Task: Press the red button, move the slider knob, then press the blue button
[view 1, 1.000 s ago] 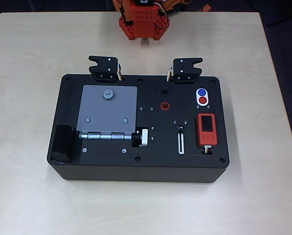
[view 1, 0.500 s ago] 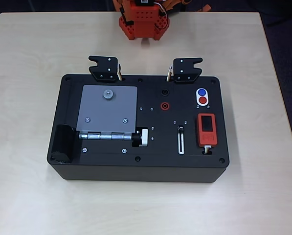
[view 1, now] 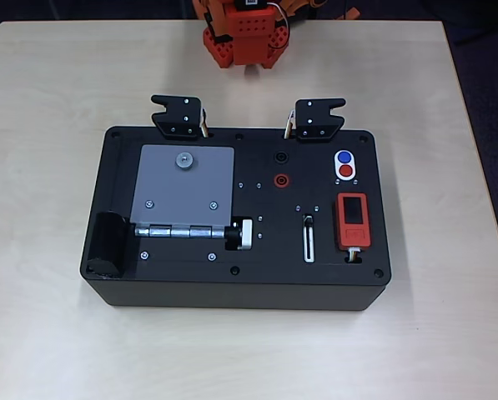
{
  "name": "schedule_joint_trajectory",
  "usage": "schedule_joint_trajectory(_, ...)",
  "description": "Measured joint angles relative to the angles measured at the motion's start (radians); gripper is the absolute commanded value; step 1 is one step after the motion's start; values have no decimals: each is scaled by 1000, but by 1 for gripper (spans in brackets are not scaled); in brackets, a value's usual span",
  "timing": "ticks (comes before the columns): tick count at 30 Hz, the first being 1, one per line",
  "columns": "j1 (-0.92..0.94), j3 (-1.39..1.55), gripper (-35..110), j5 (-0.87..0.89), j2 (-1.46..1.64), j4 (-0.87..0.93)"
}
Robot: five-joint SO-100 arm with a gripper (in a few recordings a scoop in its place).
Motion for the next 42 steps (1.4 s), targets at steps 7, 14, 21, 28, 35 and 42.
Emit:
schedule_joint_trajectory(7,-32,-67,0,-118,2,215)
schedule_joint_trajectory(14,-72,-210,0,-239,-101,422)
schedule_joint_trajectory(21,-126,-365,0,-362,-268,693)
schedule_joint_trajectory(28,-123,-474,0,-492,-457,830)
schedule_joint_trajectory(35,-115,-709,0,-632,-742,1040)
schedule_joint_trajectory(42,-92,-841,5,-678,-945,1195)
